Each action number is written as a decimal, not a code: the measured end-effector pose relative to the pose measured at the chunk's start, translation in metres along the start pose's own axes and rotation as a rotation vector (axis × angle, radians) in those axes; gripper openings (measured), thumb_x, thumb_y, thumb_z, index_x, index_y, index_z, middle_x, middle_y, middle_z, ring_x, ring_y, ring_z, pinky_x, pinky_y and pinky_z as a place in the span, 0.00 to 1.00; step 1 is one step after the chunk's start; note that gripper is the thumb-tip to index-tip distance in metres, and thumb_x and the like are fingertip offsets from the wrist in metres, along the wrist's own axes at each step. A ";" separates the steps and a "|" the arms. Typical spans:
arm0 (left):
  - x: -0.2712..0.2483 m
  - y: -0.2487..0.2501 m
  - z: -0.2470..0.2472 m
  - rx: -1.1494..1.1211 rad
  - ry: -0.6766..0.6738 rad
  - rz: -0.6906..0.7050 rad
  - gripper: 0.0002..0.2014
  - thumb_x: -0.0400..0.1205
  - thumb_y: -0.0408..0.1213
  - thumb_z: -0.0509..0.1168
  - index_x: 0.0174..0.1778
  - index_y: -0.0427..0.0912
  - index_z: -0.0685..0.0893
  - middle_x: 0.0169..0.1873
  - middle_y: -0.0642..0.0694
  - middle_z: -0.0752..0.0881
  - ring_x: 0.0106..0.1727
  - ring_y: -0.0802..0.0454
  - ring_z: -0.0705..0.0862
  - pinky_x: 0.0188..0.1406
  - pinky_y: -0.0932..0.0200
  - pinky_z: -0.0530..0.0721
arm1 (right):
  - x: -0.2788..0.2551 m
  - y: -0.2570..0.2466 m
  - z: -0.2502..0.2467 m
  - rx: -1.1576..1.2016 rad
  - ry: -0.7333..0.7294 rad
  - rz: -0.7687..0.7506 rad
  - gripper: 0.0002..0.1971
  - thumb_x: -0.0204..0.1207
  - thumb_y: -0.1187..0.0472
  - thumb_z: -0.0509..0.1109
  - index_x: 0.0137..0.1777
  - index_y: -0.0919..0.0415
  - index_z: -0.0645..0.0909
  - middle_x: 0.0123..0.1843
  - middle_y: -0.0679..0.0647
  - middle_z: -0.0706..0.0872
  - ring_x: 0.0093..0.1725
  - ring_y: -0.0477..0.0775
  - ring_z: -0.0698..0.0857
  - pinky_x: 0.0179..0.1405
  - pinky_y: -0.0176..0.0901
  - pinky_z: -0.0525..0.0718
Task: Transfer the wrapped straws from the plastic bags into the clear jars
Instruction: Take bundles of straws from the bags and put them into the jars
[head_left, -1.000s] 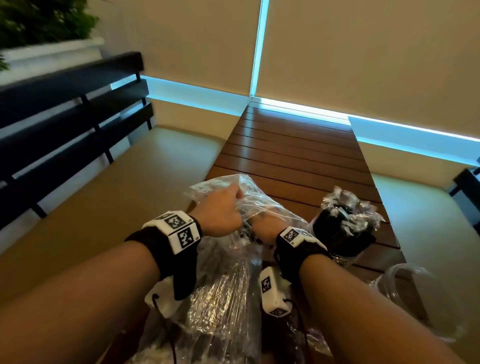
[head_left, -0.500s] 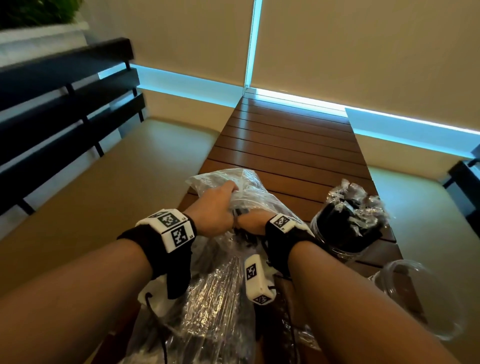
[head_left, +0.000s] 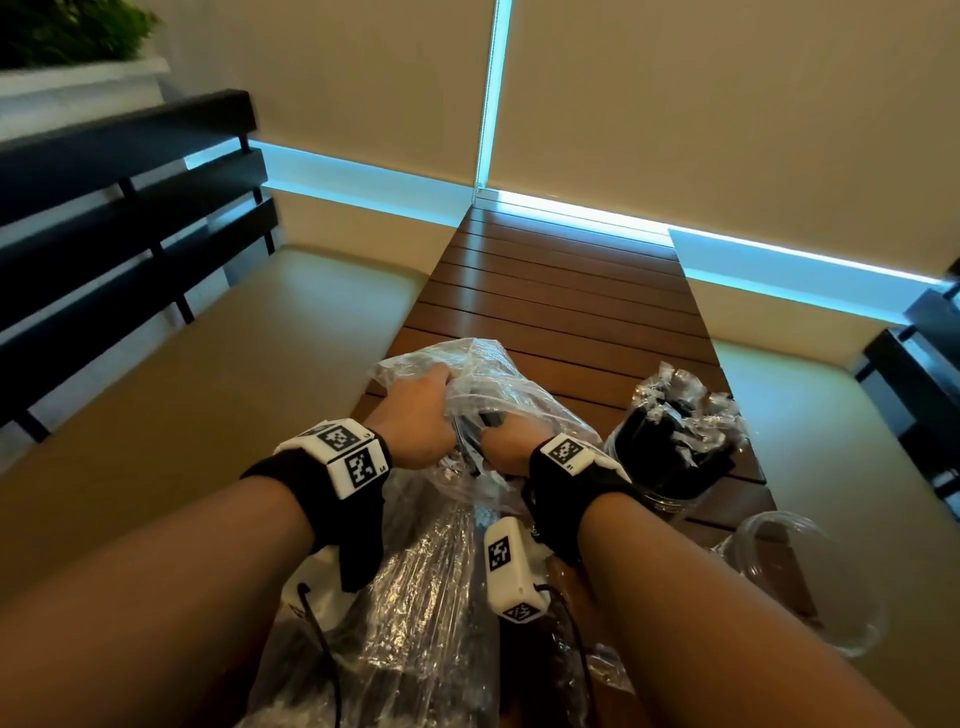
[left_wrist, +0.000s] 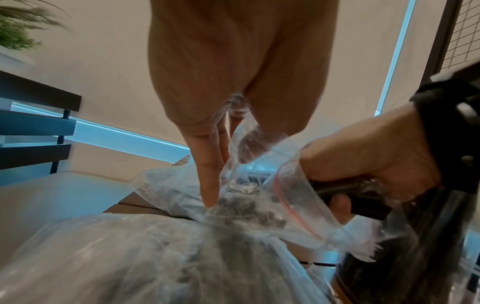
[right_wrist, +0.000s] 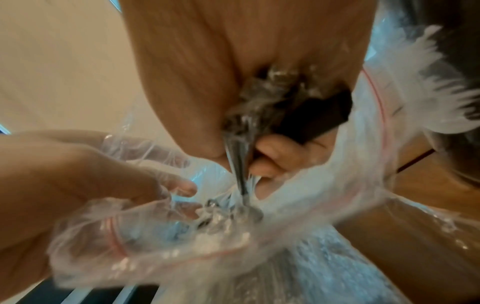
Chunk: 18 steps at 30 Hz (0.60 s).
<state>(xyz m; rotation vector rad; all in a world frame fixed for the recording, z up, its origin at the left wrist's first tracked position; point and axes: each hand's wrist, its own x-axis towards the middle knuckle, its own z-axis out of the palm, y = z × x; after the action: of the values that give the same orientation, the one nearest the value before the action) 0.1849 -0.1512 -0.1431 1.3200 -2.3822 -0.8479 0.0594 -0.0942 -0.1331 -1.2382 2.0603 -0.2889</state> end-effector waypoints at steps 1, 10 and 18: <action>0.000 0.002 0.001 0.002 0.008 -0.001 0.18 0.78 0.34 0.71 0.61 0.44 0.74 0.49 0.44 0.85 0.44 0.49 0.84 0.34 0.60 0.81 | 0.000 0.001 0.001 0.015 0.005 -0.025 0.13 0.87 0.58 0.58 0.62 0.64 0.81 0.57 0.60 0.87 0.49 0.57 0.87 0.38 0.43 0.85; 0.005 0.006 0.006 0.071 -0.026 -0.054 0.18 0.79 0.32 0.69 0.64 0.41 0.75 0.51 0.41 0.86 0.47 0.45 0.85 0.44 0.53 0.84 | -0.019 0.007 -0.011 0.001 -0.036 0.013 0.07 0.84 0.63 0.61 0.47 0.64 0.79 0.40 0.57 0.82 0.34 0.53 0.82 0.28 0.40 0.83; 0.008 0.025 0.008 0.237 -0.052 -0.119 0.19 0.80 0.35 0.65 0.68 0.40 0.76 0.51 0.40 0.88 0.52 0.40 0.87 0.46 0.51 0.85 | -0.073 0.025 -0.054 -0.334 -0.117 -0.064 0.10 0.84 0.57 0.61 0.54 0.62 0.80 0.36 0.52 0.81 0.33 0.51 0.80 0.27 0.36 0.77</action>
<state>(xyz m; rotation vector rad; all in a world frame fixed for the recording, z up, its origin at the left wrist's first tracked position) 0.1597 -0.1453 -0.1341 1.5595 -2.5288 -0.6522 0.0275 -0.0288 -0.0733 -1.4825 2.0238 0.1027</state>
